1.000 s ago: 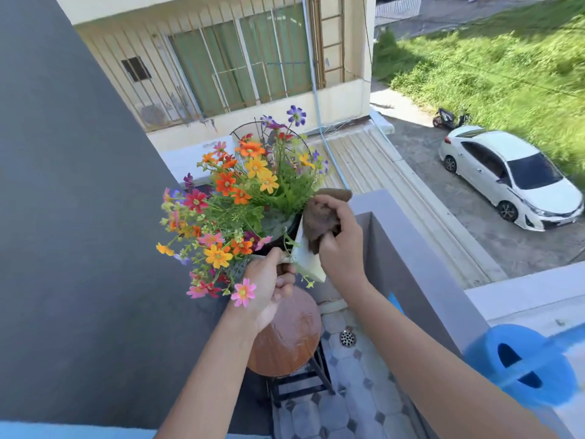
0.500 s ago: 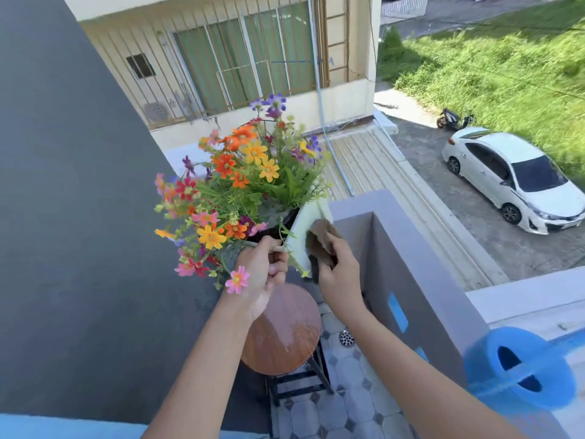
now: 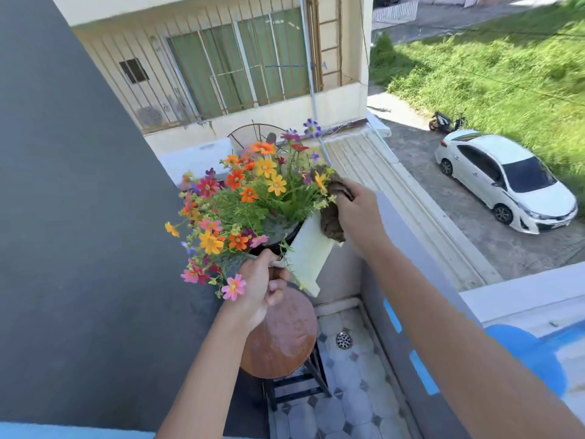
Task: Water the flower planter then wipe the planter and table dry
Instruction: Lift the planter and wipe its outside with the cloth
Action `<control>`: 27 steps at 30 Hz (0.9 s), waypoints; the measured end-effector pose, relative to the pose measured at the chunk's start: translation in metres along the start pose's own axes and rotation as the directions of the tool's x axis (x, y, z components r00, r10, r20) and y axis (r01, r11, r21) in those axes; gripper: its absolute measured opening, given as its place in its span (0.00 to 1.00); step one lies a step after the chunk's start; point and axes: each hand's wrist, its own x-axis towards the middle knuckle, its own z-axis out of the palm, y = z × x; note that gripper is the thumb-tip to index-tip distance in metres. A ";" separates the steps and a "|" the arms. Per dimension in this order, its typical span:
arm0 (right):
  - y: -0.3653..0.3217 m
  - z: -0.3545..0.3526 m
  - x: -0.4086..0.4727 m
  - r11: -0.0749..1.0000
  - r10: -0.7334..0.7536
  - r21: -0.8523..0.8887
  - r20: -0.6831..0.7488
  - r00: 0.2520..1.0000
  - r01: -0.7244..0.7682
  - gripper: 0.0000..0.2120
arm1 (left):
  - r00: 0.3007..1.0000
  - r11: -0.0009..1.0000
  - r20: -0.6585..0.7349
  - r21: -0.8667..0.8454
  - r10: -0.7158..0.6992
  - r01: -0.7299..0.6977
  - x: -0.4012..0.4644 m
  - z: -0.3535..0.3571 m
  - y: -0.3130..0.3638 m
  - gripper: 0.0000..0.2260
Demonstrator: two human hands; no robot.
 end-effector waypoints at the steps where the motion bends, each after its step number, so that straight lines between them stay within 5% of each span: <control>1: 0.004 -0.004 0.010 0.998 0.060 -0.009 0.033 0.998 -0.060 0.13 | 1.000 1.000 -0.006 0.018 -0.005 0.005 0.001 -0.003 0.000 0.08; 9: 0.015 -0.019 0.007 0.872 0.475 -0.012 0.265 0.839 -0.489 0.14 | 0.999 0.987 0.027 0.157 0.027 -0.031 0.000 -0.036 0.031 0.11; 16: -0.005 -0.015 0.003 0.929 0.365 -0.168 0.267 0.892 -0.330 0.13 | 1.000 0.964 0.021 0.264 0.024 -0.028 0.010 -0.050 0.036 0.11; 24: 0.005 -0.018 -0.001 0.915 0.399 -0.200 0.317 0.861 -0.351 0.24 | 0.999 0.917 -0.010 0.398 0.039 -0.032 0.019 -0.055 0.029 0.12; 27: 0.010 -0.017 -0.004 0.923 0.381 -0.154 0.231 0.895 -0.353 0.26 | 0.998 0.927 0.004 0.370 0.059 -0.056 0.025 -0.057 0.022 0.13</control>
